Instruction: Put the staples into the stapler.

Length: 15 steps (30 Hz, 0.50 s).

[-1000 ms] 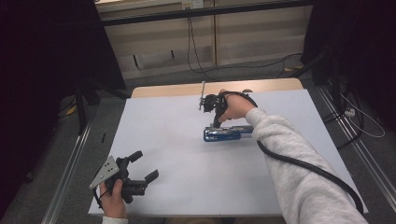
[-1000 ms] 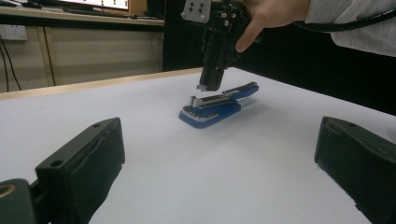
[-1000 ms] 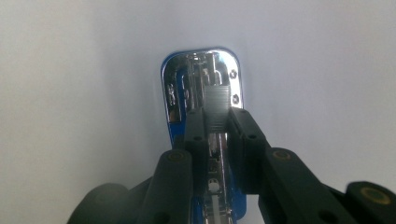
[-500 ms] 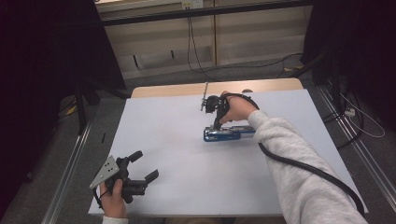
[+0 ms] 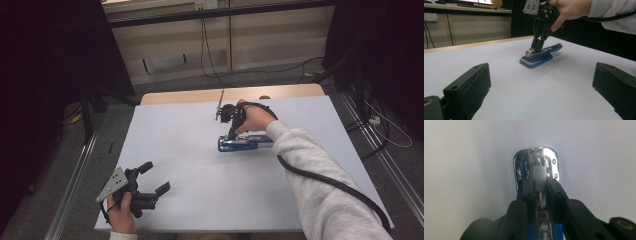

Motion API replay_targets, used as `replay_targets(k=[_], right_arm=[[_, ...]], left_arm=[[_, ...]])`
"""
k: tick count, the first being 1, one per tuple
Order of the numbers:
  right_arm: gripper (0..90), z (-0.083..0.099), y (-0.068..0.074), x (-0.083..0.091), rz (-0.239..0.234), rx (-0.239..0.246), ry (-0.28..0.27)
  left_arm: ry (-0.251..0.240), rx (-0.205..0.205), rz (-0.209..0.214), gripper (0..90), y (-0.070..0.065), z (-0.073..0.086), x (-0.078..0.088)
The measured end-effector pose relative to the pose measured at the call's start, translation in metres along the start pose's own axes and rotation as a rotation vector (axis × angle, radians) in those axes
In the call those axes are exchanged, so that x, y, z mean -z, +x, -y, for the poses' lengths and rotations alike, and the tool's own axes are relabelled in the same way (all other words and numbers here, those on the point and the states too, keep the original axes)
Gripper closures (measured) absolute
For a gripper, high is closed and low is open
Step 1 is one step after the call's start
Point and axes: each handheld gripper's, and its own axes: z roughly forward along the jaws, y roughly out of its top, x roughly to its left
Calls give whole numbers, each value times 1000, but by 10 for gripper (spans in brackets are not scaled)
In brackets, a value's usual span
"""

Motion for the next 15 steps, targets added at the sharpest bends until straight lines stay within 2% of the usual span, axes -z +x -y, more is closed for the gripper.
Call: replay_targets(k=[13, 15], right_arm=[[786, -3, 0, -1, -1, 17, 14], [786, -4, 0, -1, -7, 5, 13]], left_arm=[[2, 4, 6, 17, 0, 0, 0], [1, 3, 6, 17, 0, 0, 0]])
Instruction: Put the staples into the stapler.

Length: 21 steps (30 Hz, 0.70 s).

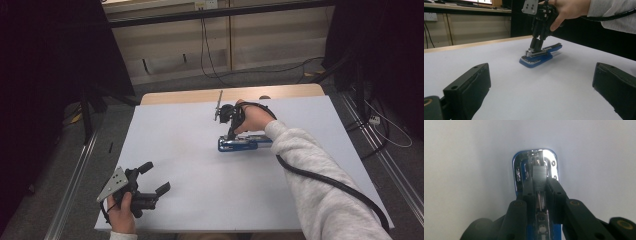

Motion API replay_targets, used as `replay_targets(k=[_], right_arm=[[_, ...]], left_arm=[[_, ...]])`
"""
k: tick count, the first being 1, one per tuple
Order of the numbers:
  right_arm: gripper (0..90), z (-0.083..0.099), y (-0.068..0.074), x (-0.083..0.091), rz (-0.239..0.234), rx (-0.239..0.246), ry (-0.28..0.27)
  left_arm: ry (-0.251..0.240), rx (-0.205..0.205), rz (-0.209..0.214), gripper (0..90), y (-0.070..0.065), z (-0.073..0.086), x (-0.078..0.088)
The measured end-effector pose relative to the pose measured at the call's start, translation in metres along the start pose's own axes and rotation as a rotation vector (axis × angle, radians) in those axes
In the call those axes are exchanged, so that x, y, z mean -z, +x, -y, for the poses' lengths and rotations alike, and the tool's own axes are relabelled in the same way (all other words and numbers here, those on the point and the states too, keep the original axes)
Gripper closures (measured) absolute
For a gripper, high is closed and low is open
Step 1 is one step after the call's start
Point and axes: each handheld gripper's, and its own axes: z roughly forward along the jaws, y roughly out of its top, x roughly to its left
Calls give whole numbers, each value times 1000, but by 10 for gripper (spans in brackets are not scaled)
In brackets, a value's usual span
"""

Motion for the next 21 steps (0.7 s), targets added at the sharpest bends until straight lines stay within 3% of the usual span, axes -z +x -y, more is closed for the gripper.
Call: replay_targets(k=[21], right_arm=[[785, -3, 1, -4, 8, 10, 1]], left_arm=[[4, -1, -5, 17, 0, 0, 0]])
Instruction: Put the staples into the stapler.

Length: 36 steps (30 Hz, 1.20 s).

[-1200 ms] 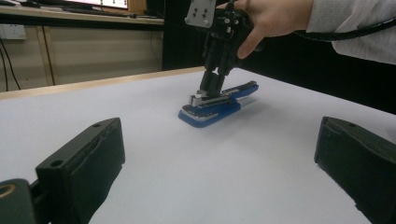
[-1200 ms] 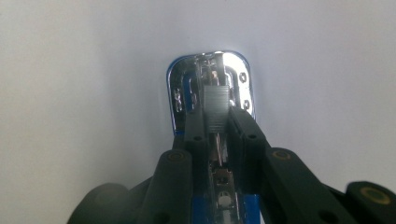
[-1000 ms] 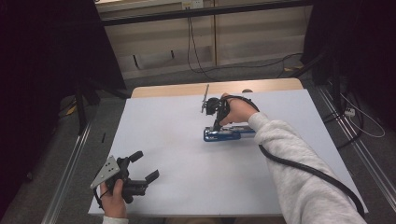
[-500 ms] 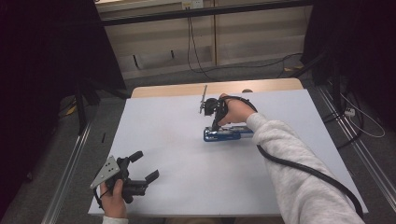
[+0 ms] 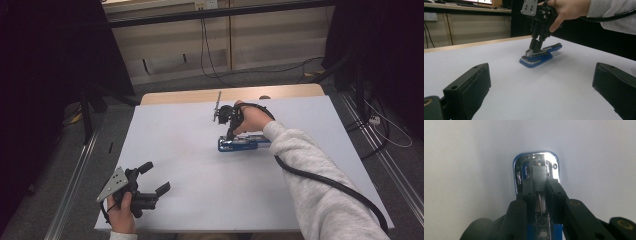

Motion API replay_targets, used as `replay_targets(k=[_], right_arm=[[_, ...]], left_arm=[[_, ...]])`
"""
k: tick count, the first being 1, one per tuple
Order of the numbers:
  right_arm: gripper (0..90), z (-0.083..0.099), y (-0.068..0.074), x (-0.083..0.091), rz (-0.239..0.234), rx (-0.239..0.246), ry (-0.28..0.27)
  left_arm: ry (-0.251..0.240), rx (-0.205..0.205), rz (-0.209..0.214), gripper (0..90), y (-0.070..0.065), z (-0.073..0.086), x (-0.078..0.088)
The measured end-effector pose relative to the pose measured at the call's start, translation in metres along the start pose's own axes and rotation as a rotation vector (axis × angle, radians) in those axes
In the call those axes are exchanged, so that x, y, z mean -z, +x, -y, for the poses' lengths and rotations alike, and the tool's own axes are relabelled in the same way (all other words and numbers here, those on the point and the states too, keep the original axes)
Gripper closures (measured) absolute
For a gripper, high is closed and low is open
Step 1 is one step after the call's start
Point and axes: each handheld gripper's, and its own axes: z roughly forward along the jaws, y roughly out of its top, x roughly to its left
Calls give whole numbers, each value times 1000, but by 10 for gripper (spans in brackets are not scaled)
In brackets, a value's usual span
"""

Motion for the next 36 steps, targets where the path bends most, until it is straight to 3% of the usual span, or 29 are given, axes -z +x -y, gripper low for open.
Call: replay_targets(k=[36], right_arm=[[782, -5, 2, 0, 10, 28, 9]], left_arm=[[3, 1, 3, 17, 0, 0, 0]])
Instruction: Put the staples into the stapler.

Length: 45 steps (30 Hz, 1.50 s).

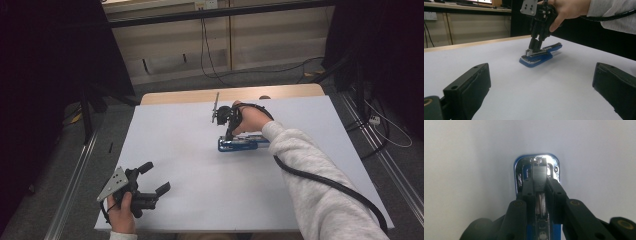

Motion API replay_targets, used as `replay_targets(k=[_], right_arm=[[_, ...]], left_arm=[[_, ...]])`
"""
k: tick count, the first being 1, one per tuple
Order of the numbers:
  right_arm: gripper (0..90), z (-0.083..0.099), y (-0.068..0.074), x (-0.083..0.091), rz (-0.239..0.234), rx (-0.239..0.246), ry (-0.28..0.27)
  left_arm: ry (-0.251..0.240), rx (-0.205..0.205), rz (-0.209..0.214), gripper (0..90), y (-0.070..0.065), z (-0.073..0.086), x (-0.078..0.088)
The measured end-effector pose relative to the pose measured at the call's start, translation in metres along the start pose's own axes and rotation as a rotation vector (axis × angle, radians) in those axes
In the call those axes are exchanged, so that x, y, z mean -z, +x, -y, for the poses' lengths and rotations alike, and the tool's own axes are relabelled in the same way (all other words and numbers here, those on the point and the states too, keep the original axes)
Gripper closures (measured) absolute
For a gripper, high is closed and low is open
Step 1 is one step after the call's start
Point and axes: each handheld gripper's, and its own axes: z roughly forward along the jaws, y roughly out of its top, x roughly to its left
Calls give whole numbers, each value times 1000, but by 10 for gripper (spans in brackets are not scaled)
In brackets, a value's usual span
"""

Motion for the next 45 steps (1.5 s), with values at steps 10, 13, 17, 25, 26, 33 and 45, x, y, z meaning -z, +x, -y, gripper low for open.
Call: replay_targets(k=[10, 13, 17, 25, 26, 33, 45], right_arm=[[662, 0, 1, 1, 6, -23, -43], [642, 3, 2, 4, 7, -37, -53], [589, 10, 4, 10, 18, -58, -111], [443, 40, 6, 21, 35, -156, -223], [437, 44, 7, 22, 31, -171, -231], [251, 70, 11, 25, 52, -256, -306], [165, 111, 16, 37, 116, -344, -391]], left_arm=[[1, -5, -2, 17, 1, 0, 0], [-4, 4, -2, 17, 1, 0, 1], [0, 4, -3, 17, 0, 0, 0], [17, 2, 7, 17, 1, 0, -4], [21, 5, 8, 17, 1, 0, -4], [32, 6, 9, 16, 1, -2, -9], [89, 11, 37, 17, -2, -7, -25]])
